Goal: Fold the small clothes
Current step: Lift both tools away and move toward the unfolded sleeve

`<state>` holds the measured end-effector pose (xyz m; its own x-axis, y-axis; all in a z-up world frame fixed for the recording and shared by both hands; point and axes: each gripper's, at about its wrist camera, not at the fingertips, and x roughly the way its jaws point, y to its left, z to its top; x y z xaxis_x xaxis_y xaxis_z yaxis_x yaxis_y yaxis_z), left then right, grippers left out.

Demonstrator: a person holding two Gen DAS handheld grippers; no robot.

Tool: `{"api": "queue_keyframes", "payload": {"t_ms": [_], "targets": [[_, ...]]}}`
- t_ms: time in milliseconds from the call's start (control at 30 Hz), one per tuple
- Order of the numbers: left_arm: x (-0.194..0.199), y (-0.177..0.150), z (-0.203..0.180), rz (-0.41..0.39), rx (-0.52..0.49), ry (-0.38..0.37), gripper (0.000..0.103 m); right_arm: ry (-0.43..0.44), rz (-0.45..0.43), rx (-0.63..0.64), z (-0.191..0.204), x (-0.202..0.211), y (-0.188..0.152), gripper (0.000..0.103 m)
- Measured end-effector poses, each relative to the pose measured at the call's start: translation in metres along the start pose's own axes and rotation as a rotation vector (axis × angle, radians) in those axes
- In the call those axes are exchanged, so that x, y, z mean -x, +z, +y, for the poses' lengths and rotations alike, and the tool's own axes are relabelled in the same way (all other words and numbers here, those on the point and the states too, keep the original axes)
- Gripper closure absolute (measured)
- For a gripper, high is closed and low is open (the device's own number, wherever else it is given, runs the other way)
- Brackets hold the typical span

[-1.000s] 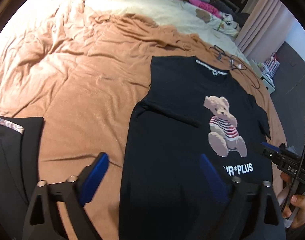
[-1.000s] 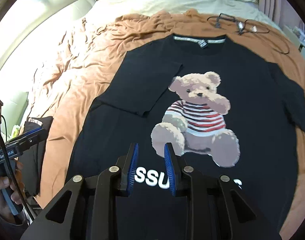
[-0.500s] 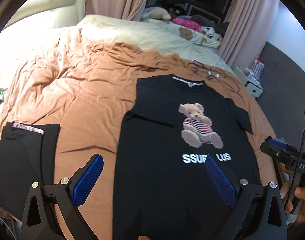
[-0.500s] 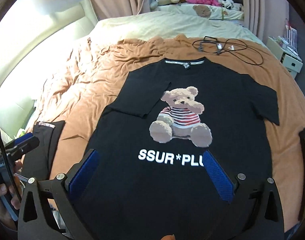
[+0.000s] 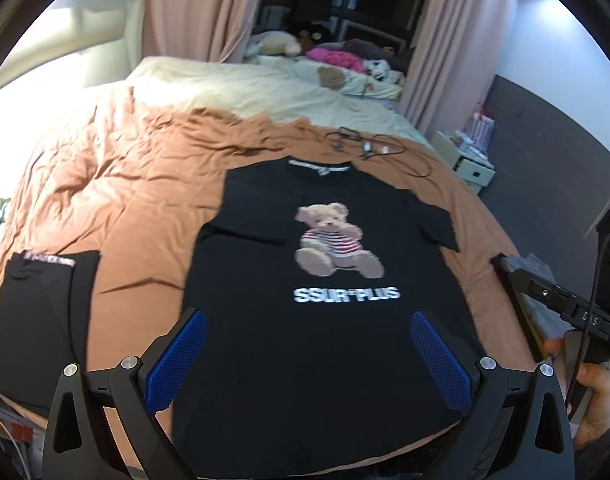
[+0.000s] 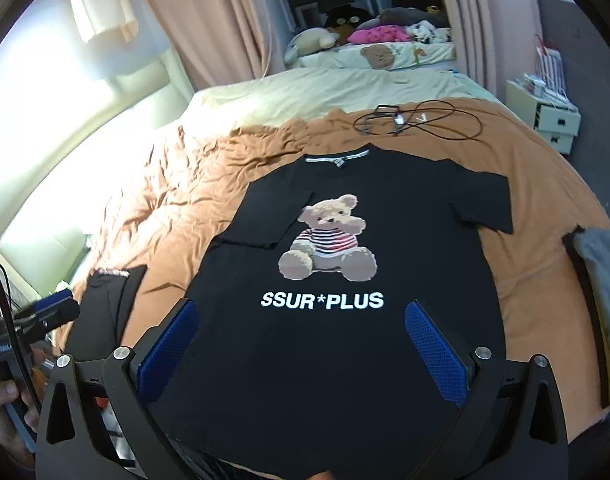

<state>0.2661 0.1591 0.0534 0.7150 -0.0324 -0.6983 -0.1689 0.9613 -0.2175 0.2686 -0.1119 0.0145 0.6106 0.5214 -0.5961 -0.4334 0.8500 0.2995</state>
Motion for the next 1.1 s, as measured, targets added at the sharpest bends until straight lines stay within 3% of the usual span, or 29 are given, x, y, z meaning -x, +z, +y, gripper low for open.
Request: {"api": "queue_keyframes", "payload": {"t_ms": [267, 533, 1100], "targets": [[-0.003, -0.016, -0.055, 0.048, -0.031, -0.041, 0.001, 0.070, -0.089, -0.086, -0.045, 0.043, -0.032, 0.000], [-0.010, -0.018, -0.104, 0.043, -0.101, -0.087, 0.001, -0.024, -0.134, -0.097, -0.079, 0.057, -0.041, 0.000], [-0.101, 0.019, -0.125, 0.041, -0.082, -0.208, 0.001, -0.078, -0.136, -0.190, -0.143, -0.005, -0.014, 0.002]]}}
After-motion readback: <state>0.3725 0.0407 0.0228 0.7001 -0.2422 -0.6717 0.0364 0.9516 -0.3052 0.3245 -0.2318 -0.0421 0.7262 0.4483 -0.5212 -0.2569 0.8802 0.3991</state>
